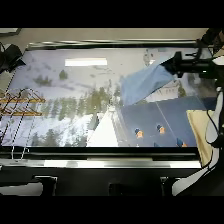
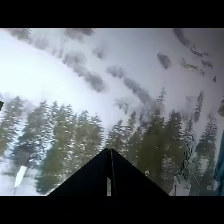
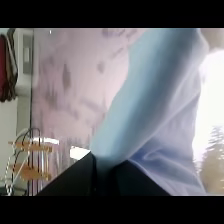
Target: Fold the clothes and pants, and hang the long-sleeved shirts on hangers.
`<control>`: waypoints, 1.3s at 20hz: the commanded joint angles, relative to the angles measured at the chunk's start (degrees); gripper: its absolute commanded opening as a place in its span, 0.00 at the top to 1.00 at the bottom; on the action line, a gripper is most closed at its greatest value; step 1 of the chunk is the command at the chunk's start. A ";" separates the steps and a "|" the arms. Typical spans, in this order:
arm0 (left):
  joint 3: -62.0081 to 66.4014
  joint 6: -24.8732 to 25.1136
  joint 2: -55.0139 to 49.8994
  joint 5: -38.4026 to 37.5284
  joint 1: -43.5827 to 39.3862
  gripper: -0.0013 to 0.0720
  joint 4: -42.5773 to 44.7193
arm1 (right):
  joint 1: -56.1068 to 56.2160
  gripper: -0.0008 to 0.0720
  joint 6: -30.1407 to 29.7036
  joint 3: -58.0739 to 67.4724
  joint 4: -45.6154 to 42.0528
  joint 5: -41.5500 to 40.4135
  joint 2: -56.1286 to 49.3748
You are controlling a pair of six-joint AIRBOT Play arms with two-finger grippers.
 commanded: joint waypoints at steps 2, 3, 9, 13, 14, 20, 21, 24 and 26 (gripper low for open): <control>-0.02 0.00 -0.02 -0.02 0.02 0.96 -0.02 | -9.46 0.94 4.50 3.80 -2.64 -2.29 1.57; -0.02 0.00 -0.02 -0.02 0.02 0.96 -0.02 | -11.34 0.94 5.14 3.80 -3.89 -2.45 2.08; -0.02 0.00 -0.02 -0.02 0.02 0.96 -0.02 | -21.49 0.94 13.99 3.80 -12.76 -4.46 6.49; -0.02 0.00 -0.02 -0.02 0.02 0.96 0.00 | -26.01 0.94 20.28 3.78 -24.72 -2.67 10.95; -0.02 0.00 -0.02 -0.02 0.02 0.96 0.00 | -26.88 0.94 21.90 3.80 -26.69 -1.20 11.61; 0.00 0.00 0.00 -1.62 0.02 0.97 -0.02 | -28.33 0.94 27.45 3.67 -36.44 13.92 13.40; 0.00 0.00 0.00 -1.77 0.02 0.96 -0.02 | -28.37 0.94 27.47 3.67 -37.99 15.65 13.88; 0.00 -0.02 0.00 -2.01 0.02 0.96 -0.04 | -28.37 0.94 27.45 3.56 -40.81 21.97 14.71; 0.00 0.00 0.00 -2.01 0.02 0.97 -0.02 | -28.37 0.94 27.43 3.56 -43.15 25.81 15.19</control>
